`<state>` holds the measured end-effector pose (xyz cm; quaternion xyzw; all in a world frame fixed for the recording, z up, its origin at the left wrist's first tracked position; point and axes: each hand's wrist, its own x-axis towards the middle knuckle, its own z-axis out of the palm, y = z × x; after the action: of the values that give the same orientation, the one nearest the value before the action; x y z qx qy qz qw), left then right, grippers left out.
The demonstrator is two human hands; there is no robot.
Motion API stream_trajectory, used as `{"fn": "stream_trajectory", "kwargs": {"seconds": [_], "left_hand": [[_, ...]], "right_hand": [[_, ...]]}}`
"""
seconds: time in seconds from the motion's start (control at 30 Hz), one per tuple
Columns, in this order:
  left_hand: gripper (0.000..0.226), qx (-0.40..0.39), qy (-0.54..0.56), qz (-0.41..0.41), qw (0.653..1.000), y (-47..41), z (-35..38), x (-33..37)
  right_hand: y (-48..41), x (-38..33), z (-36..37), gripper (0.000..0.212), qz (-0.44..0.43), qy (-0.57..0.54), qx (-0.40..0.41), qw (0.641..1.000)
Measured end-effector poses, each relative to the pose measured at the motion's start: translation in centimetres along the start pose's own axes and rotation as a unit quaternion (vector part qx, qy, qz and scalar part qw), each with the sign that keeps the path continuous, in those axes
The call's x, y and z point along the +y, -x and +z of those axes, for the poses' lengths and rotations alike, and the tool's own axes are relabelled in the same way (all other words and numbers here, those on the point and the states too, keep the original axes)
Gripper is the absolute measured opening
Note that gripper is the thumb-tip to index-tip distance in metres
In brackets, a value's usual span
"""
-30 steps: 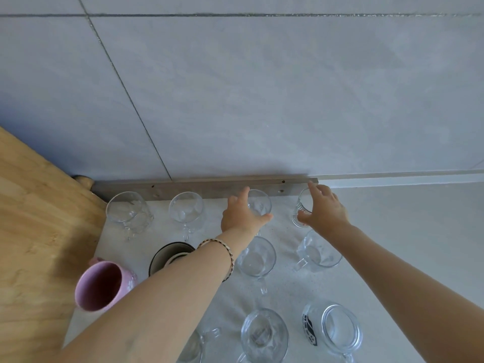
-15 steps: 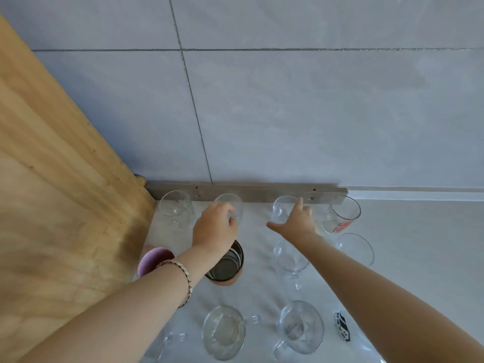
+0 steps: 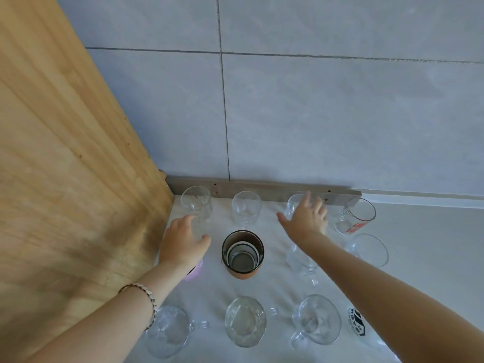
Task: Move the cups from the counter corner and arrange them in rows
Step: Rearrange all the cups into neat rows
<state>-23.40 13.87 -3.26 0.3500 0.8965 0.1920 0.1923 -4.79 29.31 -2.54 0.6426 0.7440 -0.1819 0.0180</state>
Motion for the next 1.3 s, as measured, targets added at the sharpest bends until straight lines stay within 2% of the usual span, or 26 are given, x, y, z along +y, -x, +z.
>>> {"fn": "stream_trajectory", "kwargs": {"seconds": [0.07,0.13,0.2,0.27,0.4,0.57,0.67,0.77,0.83,0.9,0.97,1.03,1.13,1.2,1.3], "left_hand": [[0.072,-0.026,-0.006,-0.001,1.000,0.6,-0.4,-0.6],[0.084,-0.067,-0.028,0.004,0.997,1.4,-0.6,-1.4],[0.087,-0.107,-0.028,-0.007,0.994,2.2,-0.7,-2.3],[0.083,-0.118,-0.009,-0.007,0.993,2.6,-0.8,-3.1],[0.079,-0.112,0.003,0.014,0.994,3.0,-1.2,-4.1],[0.102,-0.194,-0.158,0.059,0.966,3.4,-1.8,-4.8],[0.101,-0.180,-0.183,0.049,0.965,3.6,-2.2,-4.7],[0.092,-0.090,-0.230,0.027,0.969,4.1,-1.8,-4.0],[0.098,-0.051,-0.256,-0.004,0.965,4.0,-1.6,-3.8],[0.101,-0.065,-0.198,-0.020,0.978,4.0,-1.5,-4.1],[0.097,-0.115,-0.078,-0.008,0.990,4.0,-1.3,-4.4],[0.088,-0.134,-0.011,0.003,0.991,3.7,-1.1,-4.9],[0.074,-0.076,0.067,-0.005,0.995,3.2,-0.7,-5.4],[0.080,-0.055,0.102,-0.009,0.993,3.1,-0.7,-5.4],[0.088,-0.074,0.102,-0.026,0.992,2.6,-0.6,-5.3]], "right_hand": [[2.4,-1.2,-0.4,0.087,-0.097,-0.028,0.003,0.995],[5.2,-2.4,-0.2,0.095,-0.161,-0.056,-0.054,0.984],[7.2,-3.3,1.0,0.109,-0.170,-0.066,-0.140,0.973],[8.1,-4.2,2.6,0.111,-0.142,-0.066,-0.182,0.971],[9.1,-5.0,3.9,0.098,-0.125,-0.047,-0.160,0.978],[10.2,-4.0,4.0,0.100,-0.177,-0.042,-0.195,0.964],[10.6,-3.2,4.2,0.100,-0.182,-0.070,-0.193,0.962],[10.8,-2.6,4.3,0.100,-0.166,-0.088,-0.171,0.967],[11.1,-2.4,4.4,0.103,-0.148,-0.098,-0.163,0.971],[11.2,-2.1,4.3,0.107,-0.138,-0.105,-0.155,0.973],[11.3,-2.0,4.3,0.110,-0.142,-0.103,-0.151,0.973],[11.2,-2.1,4.4,0.108,-0.146,-0.095,-0.151,0.973],[11.0,-2.7,4.5,0.106,-0.132,-0.094,-0.139,0.977],[10.8,-3.2,4.6,0.107,-0.121,-0.101,-0.127,0.979],[10.6,-3.8,4.7,0.108,-0.119,-0.100,-0.121,0.980]]}}
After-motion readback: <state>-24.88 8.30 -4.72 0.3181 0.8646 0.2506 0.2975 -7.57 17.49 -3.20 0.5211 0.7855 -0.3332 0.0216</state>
